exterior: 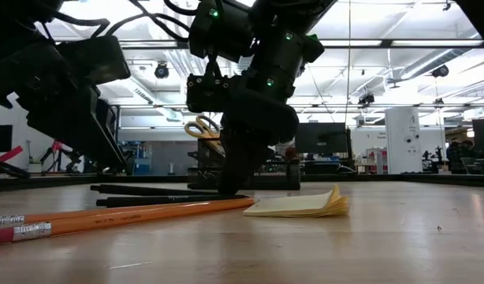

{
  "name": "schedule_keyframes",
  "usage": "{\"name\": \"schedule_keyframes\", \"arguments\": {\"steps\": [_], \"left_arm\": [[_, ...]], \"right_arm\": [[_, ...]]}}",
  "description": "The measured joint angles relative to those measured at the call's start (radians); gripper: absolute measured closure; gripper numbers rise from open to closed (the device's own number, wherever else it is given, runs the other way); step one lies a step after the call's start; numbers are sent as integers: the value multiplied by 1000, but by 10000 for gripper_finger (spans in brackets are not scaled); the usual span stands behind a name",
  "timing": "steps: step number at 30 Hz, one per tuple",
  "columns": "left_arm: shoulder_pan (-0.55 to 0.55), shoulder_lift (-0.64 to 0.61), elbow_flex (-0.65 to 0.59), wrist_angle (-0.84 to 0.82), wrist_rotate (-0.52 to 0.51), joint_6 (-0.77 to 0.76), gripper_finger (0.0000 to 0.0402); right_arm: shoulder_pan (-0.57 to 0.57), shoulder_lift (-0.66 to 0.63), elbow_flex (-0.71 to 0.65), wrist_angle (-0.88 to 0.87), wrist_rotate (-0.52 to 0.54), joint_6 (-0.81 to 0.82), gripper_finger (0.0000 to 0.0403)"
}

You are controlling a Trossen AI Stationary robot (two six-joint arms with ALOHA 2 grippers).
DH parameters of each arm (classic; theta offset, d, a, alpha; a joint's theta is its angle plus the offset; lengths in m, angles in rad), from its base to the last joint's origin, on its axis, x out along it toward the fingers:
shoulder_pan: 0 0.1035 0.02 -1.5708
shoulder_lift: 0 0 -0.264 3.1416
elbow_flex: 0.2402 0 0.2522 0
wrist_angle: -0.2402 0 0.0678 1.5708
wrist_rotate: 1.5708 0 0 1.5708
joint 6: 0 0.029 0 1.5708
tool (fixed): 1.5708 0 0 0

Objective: Pick and place office supplies into organizer
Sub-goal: Put the top black pen into the black organizer bin

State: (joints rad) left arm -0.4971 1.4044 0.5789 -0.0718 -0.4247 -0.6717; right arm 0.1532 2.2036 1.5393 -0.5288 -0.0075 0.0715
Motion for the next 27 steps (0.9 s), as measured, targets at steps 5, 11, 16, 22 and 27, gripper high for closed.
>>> {"name": "schedule_keyframes", "arguments": {"steps": [5,11,16,22,27], "left_arm": [[1,0,-4,0,51,7,265],[3,0,-16,1,133,34,265],[23,18,-23,1,133,34,265],[43,59,-22,7,124,83,265],[53,69,-22,8,125,85,265]], "right_arm": [[-1,0,-2,15,0,0,376],[-5,2,-1,27,0,-2,376],[-7,2,-2,37,4,-1,376],[-10,2,-2,38,4,0,376],[-10,2,-2,38,4,3,376]]}}
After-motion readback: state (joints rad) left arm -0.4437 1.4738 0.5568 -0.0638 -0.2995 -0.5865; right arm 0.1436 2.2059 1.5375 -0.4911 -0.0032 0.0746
